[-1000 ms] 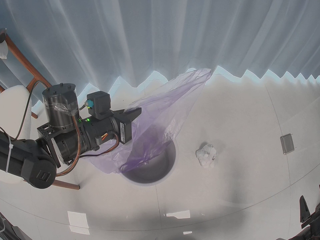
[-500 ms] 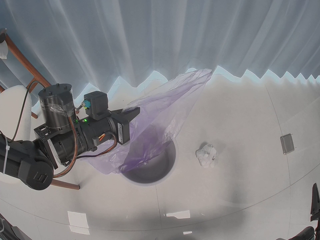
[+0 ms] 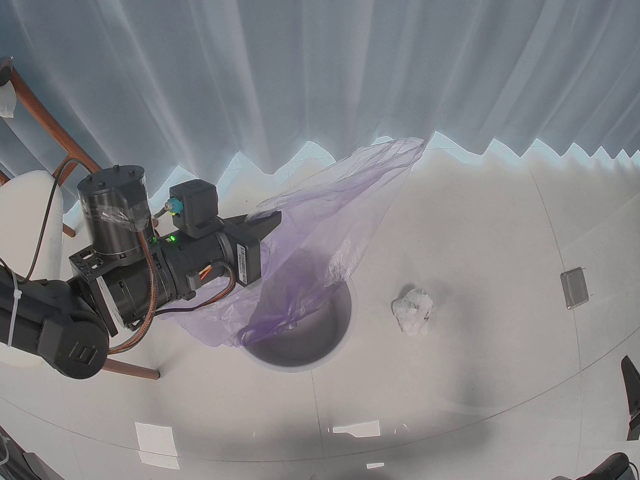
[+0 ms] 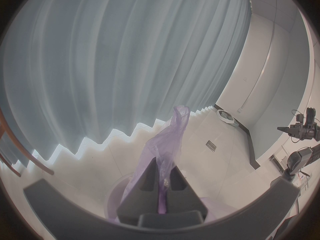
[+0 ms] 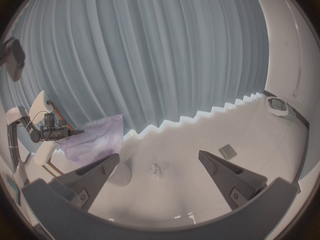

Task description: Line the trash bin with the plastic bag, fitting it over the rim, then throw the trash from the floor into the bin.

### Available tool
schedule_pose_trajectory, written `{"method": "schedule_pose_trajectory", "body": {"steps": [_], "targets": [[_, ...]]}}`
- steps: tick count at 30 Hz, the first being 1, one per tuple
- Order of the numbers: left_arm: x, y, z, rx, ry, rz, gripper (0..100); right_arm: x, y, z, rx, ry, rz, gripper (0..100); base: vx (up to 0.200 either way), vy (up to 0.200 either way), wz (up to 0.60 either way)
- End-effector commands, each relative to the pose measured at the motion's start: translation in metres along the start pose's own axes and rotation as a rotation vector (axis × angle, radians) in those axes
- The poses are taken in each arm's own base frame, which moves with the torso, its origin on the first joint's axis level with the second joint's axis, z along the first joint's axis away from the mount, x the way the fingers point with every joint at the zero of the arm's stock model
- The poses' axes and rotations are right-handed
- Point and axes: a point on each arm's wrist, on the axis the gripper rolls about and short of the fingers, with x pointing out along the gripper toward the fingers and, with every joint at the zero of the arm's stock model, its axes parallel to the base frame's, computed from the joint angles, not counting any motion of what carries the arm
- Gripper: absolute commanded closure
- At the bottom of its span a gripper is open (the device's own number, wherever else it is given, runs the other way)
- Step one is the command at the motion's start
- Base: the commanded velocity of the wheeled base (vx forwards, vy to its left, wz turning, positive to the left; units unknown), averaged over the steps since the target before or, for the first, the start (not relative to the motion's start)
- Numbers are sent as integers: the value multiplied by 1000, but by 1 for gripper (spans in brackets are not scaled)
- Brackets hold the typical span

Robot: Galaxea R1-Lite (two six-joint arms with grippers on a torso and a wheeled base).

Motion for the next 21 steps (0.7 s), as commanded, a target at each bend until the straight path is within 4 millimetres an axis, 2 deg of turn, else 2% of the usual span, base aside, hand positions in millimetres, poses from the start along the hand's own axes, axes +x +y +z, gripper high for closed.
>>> {"method": "schedule_pose_trajectory", "body": {"steps": [1,5,7,21], "targets": [[1,0,0,4,-6,-1,100,42,6,24,56,242,38,0,0,0,0],[1,0,0,5,-4,-1,100,53,6,21,58,315,26,0,0,0,0],[1,-4,1,8,-8,-13,100,65,6,18,67,399,41,0,0,0,0],[2,-6,0,9,-10,-21,100,96,10,-6,88,685,155,0,0,0,0]]}}
